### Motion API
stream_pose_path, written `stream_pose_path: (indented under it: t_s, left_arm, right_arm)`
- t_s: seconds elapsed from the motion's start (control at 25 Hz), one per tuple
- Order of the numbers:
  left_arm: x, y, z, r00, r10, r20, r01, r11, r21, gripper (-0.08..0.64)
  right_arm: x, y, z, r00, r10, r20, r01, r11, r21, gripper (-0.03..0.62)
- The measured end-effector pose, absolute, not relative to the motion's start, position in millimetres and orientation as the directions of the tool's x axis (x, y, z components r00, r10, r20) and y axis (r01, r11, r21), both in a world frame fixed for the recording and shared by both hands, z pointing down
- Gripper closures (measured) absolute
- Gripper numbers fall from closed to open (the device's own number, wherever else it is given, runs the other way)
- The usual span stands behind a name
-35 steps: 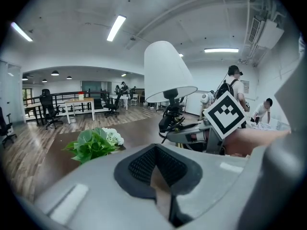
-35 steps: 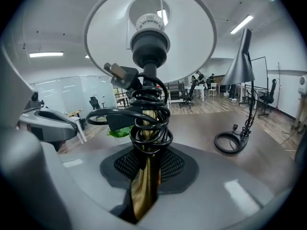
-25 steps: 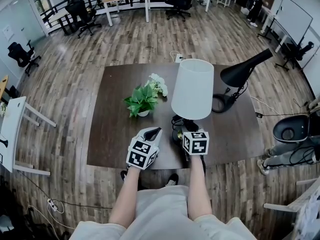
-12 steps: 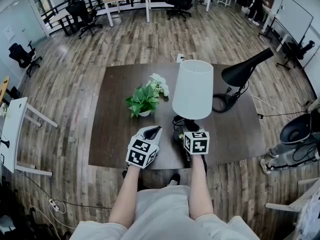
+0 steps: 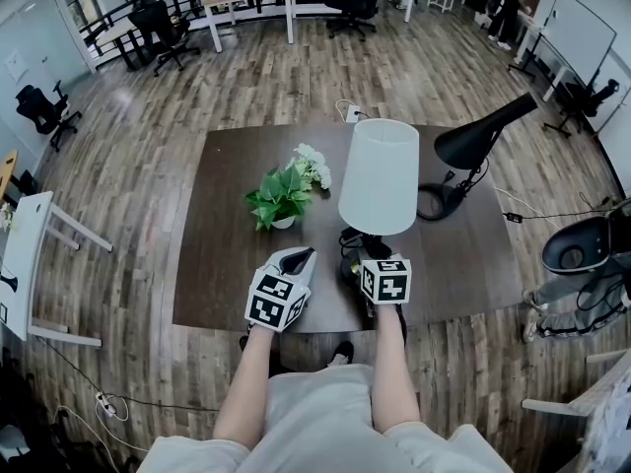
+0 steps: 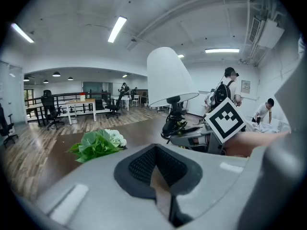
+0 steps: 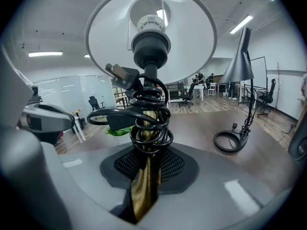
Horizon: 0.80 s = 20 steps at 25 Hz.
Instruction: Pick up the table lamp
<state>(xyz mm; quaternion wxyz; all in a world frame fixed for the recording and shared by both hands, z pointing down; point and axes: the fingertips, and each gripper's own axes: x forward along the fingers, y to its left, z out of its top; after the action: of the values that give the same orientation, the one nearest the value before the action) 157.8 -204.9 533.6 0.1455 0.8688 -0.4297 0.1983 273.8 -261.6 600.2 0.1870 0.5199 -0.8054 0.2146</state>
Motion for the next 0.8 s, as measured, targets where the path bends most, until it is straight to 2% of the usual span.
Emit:
stream_pose_path:
  t_s: [0.8]
  left_arm:
    - [162.9,-211.6,532.1,0.559,-0.689,0.462,-0.799,-0.597,0.076,0.560]
  right_arm:
    - [280.2,-269.7,597.2,-0.383,-0.772,0.507,-0.921,0.361,-0.147,0.488]
